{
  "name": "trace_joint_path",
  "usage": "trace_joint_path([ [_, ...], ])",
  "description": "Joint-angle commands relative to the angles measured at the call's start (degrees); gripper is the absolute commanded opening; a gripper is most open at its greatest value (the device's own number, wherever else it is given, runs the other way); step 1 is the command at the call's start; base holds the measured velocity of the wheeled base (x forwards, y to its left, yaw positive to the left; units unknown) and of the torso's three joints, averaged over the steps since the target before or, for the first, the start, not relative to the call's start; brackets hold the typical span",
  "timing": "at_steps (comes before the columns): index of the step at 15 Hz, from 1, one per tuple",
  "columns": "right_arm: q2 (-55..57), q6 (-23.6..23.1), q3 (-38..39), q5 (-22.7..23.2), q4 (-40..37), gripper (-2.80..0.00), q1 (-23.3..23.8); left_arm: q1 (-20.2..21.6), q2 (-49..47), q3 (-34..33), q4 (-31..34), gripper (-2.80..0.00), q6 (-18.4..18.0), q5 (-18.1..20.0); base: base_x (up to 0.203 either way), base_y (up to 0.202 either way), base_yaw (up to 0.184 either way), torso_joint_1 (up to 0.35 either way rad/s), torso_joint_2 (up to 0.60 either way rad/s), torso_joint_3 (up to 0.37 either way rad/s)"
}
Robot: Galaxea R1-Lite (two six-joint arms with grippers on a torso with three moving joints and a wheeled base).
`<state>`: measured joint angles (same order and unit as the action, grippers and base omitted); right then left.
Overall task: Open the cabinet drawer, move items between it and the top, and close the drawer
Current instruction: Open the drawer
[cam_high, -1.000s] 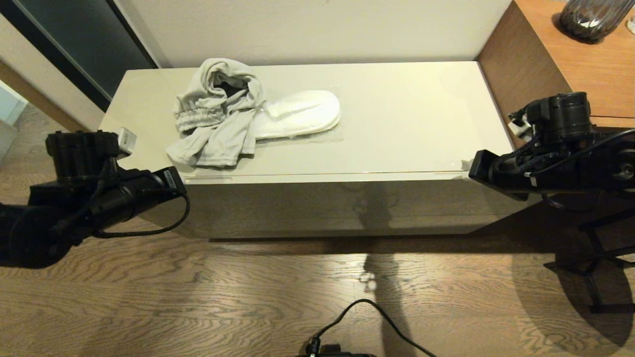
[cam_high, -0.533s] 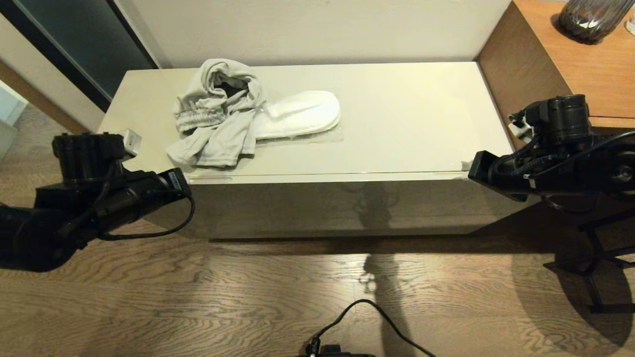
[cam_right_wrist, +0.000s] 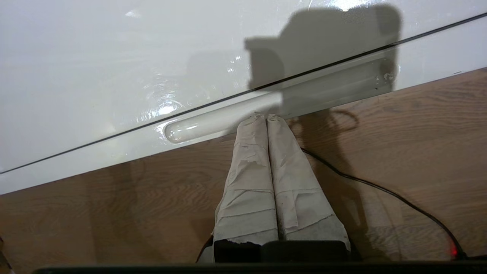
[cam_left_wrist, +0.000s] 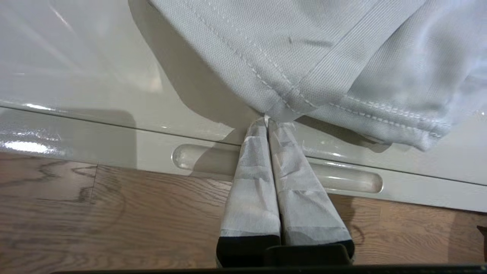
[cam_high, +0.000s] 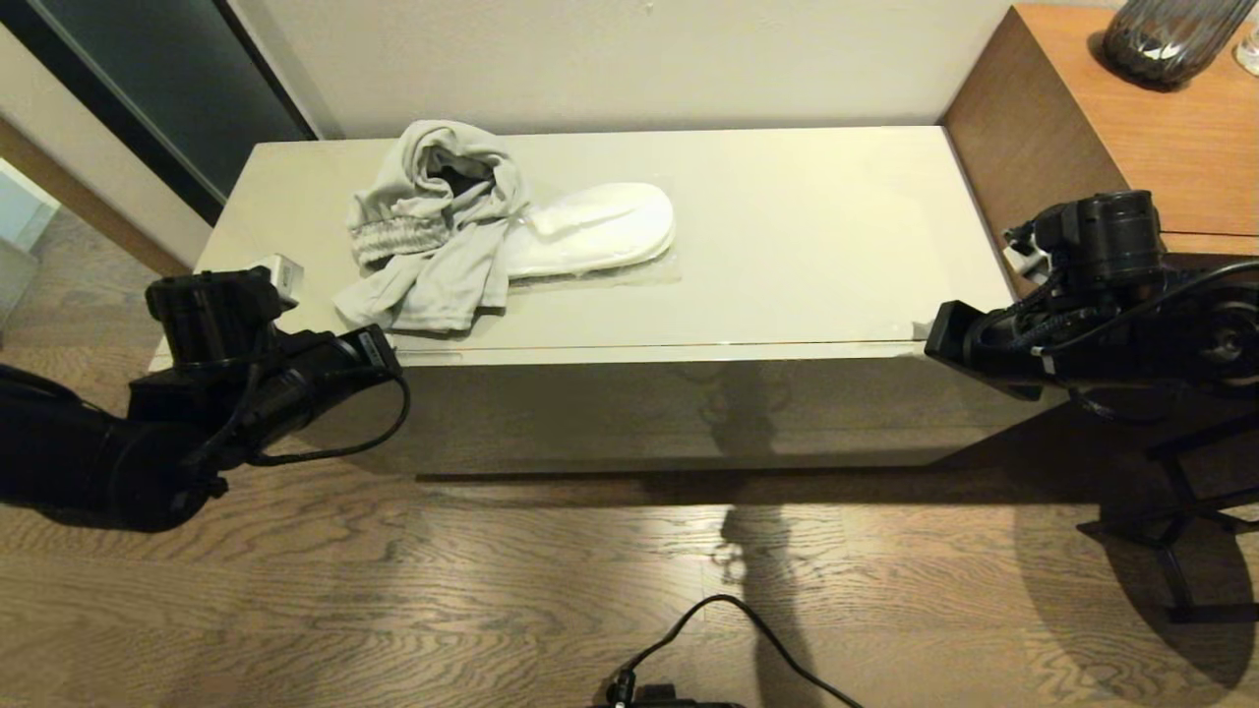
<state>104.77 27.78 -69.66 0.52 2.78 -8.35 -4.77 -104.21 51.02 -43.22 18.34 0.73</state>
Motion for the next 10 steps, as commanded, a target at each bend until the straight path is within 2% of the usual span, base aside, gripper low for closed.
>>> trace_joint_path([
  [1, 1.0, 0.2, -0.2, 0.1, 0.7, -2.8, 0.0, -0.7, -0.6, -0.8, 0.4, -2.8, 0.1, 0.1, 0.0, 0.0, 0.0, 0.0, 0.0, 0.0],
  [10, 2.4, 0.3, 2.0, 0.0, 2.0, -2.8, 0.4, -1.9, 0.7, -4.1, 2.5, -2.8, 0.0, 0.0, 0.0, 0.0, 0.0, 0.0, 0.0, 0.0],
])
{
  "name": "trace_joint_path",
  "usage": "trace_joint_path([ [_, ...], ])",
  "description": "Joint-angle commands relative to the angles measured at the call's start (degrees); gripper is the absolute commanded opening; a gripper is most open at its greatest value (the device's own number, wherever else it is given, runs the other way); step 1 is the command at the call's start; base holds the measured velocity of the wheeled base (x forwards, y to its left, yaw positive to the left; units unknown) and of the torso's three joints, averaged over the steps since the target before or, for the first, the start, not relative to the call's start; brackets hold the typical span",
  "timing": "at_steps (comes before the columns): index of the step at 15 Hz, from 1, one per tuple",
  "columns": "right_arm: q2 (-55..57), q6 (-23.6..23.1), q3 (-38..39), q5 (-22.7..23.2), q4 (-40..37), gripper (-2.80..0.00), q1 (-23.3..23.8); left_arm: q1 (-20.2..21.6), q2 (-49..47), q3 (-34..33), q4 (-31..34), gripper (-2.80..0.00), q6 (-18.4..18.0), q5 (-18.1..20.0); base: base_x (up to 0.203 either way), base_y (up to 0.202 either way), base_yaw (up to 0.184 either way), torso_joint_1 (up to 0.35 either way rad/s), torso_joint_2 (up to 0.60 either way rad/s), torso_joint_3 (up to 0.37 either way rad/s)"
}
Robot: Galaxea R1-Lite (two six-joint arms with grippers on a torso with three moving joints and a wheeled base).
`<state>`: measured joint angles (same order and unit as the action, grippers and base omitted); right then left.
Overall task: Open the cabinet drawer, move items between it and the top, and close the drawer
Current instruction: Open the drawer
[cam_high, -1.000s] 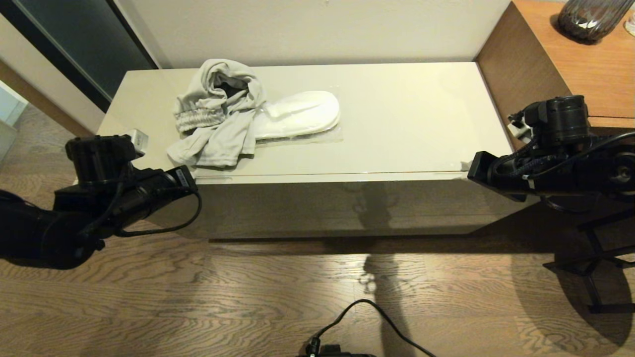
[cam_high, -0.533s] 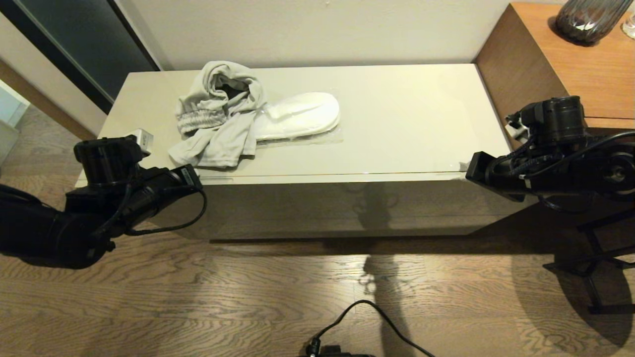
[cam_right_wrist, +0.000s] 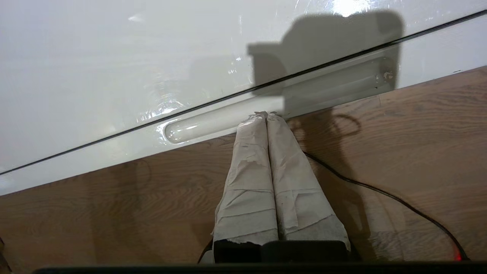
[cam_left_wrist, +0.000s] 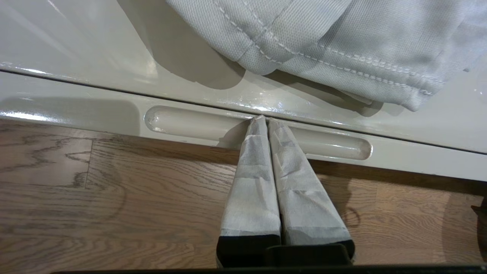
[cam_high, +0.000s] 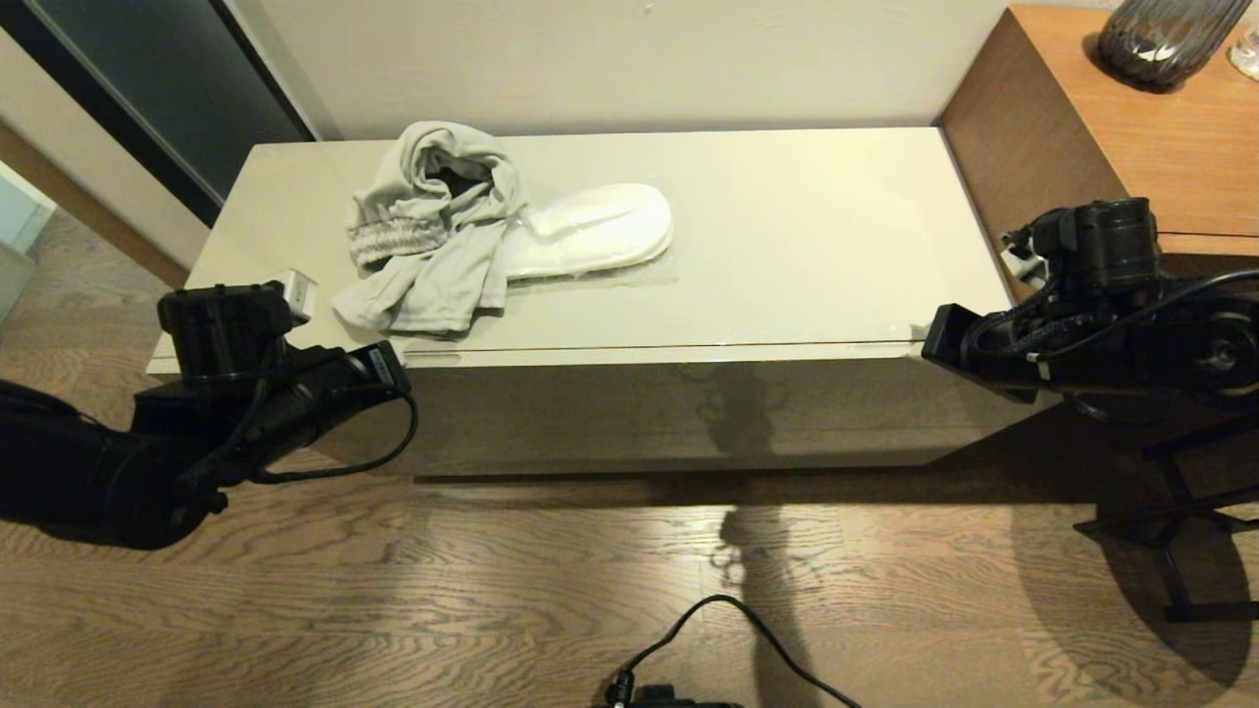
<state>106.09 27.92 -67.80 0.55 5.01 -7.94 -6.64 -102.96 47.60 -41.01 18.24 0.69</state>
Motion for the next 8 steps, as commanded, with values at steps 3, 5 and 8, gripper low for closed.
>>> trace_joint_path([
  [3, 1.3, 0.2, 0.4, 0.0, -0.4, -2.8, 0.1, -0.2, -0.8, -1.0, 0.9, -2.8, 0.1, 0.0, 0.0, 0.0, 0.0, 0.0, 0.0, 0.0],
  [5, 1.2, 0.3, 1.3, 0.1, -0.4, -2.8, 0.1, -0.3, -0.8, -1.0, 2.2, -2.8, 0.1, 0.0, 0.0, 0.0, 0.0, 0.0, 0.0, 0.0],
  [8, 0.1, 0.3, 2.4, 0.1, -0.6, -2.8, 0.7, -1.2, -0.3, -1.4, 3.9, -2.8, 0.2, 0.0, 0.0, 0.0, 0.0, 0.0, 0.0, 0.0],
])
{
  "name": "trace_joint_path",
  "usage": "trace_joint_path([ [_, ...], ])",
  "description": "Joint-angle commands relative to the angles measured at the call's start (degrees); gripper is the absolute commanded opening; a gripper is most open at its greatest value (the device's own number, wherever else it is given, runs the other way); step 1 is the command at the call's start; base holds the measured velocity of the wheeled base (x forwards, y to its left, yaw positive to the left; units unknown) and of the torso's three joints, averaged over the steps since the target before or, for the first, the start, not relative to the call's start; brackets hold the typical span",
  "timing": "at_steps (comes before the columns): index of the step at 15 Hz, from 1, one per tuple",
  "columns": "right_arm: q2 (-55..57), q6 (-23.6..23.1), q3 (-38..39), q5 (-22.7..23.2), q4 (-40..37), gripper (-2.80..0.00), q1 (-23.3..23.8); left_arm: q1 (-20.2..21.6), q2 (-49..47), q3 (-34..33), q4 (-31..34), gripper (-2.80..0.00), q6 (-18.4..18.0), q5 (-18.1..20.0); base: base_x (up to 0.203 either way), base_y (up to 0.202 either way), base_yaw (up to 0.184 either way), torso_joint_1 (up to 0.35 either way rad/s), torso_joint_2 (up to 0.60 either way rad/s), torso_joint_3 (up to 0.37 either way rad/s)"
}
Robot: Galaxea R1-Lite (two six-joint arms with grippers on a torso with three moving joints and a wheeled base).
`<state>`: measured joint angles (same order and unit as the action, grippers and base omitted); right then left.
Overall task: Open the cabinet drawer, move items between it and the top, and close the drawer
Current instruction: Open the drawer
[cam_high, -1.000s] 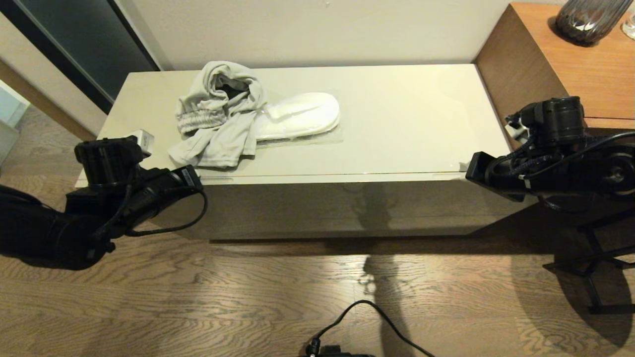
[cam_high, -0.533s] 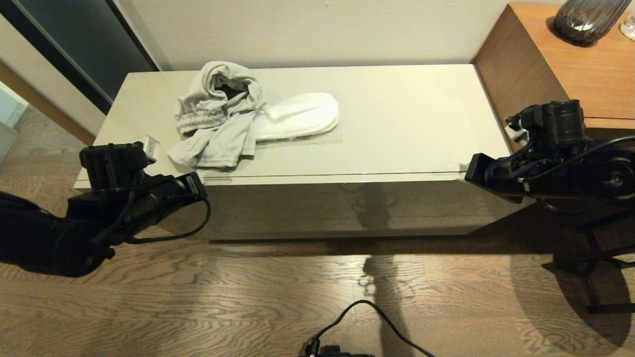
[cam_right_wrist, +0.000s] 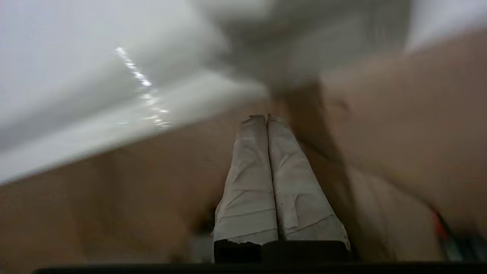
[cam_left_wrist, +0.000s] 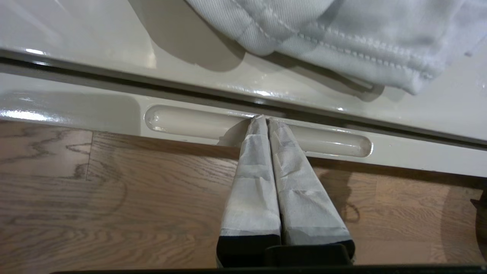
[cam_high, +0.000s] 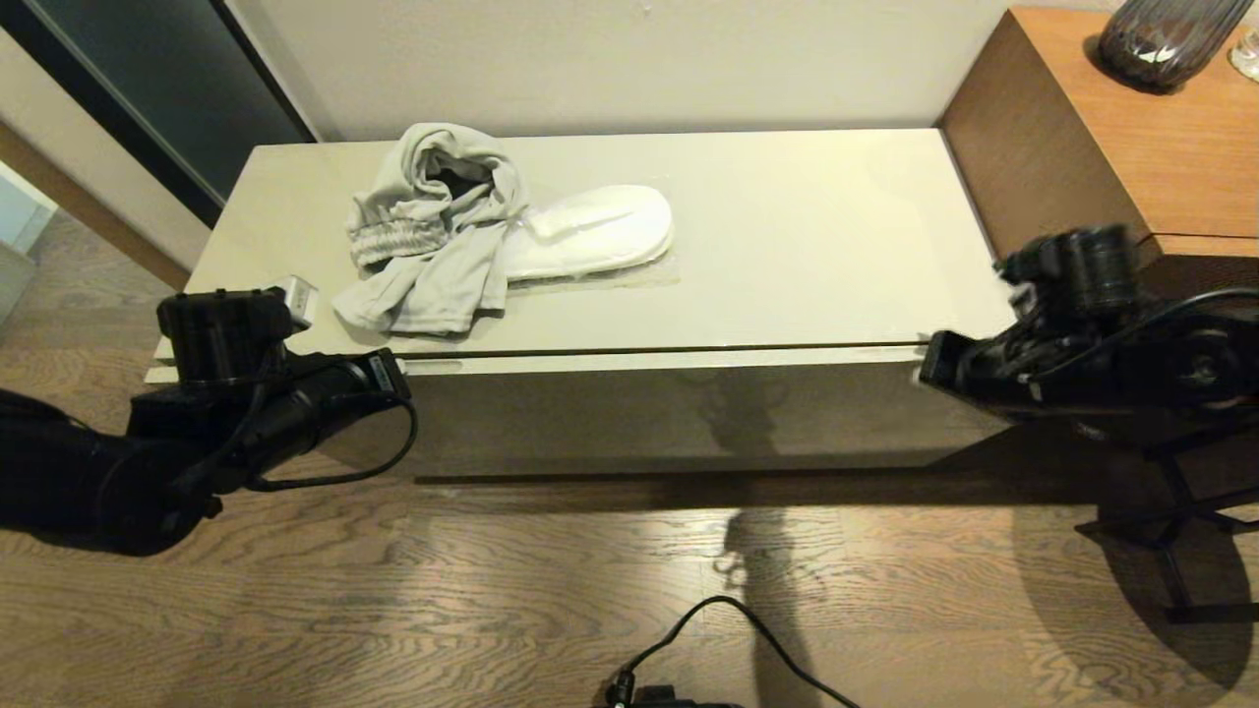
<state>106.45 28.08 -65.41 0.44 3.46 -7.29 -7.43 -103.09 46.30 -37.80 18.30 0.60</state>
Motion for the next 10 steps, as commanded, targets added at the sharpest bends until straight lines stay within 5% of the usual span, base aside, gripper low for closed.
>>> trace_joint_path([
  [1, -0.9, 0.0, 0.3, 0.3, 0.8, -2.8, 0.3, -0.6, 0.1, -0.3, 1.1, -2.8, 0.2, 0.0, 0.0, 0.0, 0.0, 0.0, 0.0, 0.0],
  [10, -6.5, 0.1, -0.8, 0.3, 0.6, -2.8, 0.6, -1.3, 0.3, -2.4, 1.1, -2.8, 0.2, -1.1, 0.0, 0.0, 0.0, 0.0, 0.01, -0.004],
])
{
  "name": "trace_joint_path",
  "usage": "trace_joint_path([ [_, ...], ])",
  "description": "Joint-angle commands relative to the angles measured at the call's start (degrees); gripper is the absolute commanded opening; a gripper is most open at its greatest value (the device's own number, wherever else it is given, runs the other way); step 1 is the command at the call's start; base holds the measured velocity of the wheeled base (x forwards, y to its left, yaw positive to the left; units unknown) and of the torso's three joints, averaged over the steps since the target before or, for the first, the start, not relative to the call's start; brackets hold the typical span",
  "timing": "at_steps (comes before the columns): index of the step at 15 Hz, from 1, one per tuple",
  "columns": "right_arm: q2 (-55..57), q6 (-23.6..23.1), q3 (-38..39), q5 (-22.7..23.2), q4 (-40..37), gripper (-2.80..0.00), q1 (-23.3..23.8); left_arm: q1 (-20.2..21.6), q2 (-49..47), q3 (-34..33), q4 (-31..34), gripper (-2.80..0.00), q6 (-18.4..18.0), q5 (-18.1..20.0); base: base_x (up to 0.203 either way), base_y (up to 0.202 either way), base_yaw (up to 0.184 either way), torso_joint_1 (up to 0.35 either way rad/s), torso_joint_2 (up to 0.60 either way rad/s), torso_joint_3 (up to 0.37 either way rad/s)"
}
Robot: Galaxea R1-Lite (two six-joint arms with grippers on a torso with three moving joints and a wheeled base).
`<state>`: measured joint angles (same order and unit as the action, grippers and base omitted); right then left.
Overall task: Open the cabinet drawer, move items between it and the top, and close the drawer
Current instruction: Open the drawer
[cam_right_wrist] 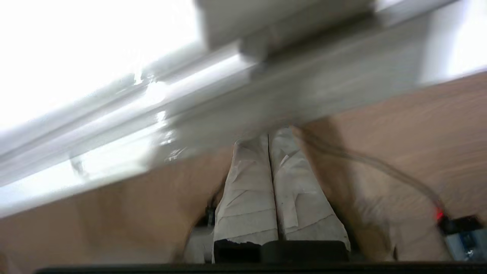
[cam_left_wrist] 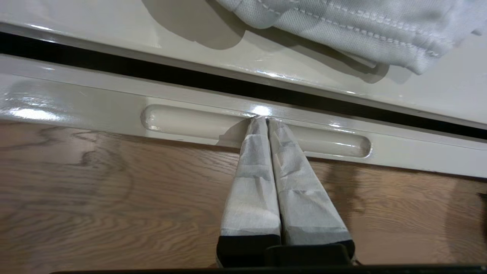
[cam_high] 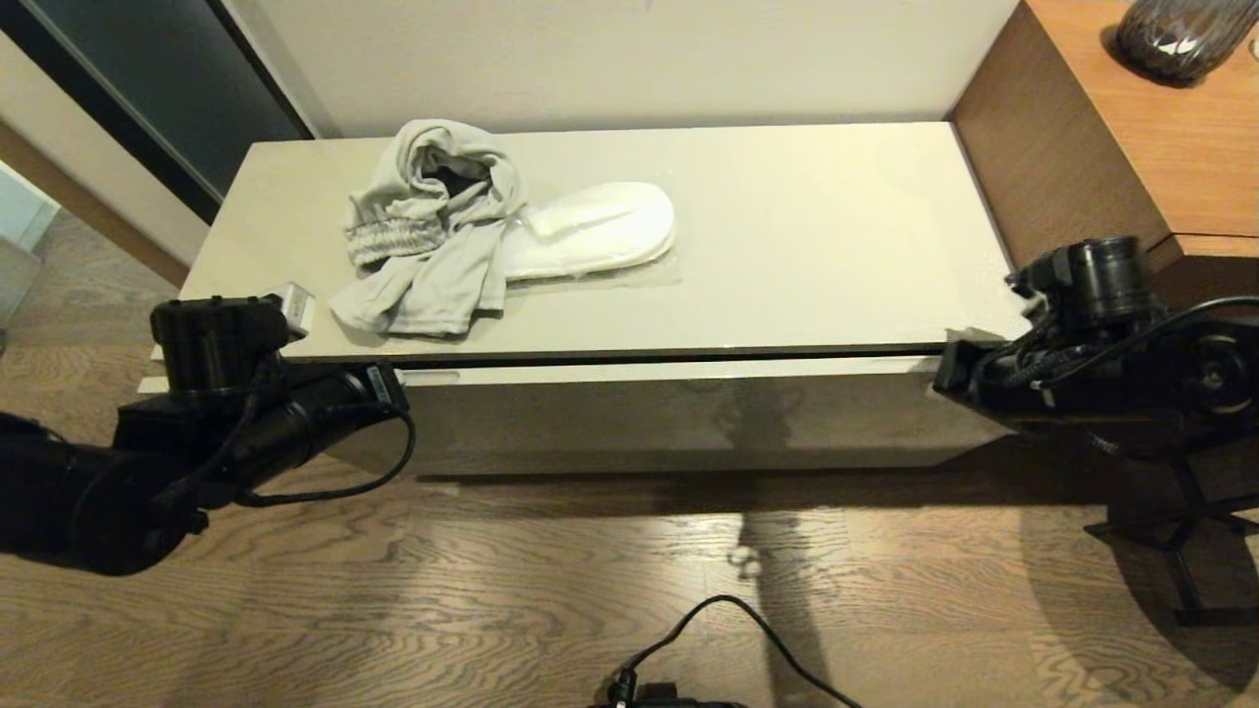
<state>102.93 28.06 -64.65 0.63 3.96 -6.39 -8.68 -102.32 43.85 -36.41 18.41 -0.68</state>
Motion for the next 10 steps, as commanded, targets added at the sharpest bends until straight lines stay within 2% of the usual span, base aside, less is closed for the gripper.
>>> trace_joint_path([
  [1, -3.7, 0.2, -3.1, 0.1, -1.0, -2.8, -0.3, -0.1, -0.5, 0.1, -0.3, -2.8, 0.1, 0.2, 0.0, 0.0, 0.0, 0.0, 0.0, 0.0],
  [10, -4.6, 0.2, -10.0, -0.6, -4.8, -2.8, -0.3, 0.0, -1.2, 0.4, -0.4, -2.8, 0.0, 0.2, 0.0, 0.0, 0.0, 0.0, 0.0, 0.0],
])
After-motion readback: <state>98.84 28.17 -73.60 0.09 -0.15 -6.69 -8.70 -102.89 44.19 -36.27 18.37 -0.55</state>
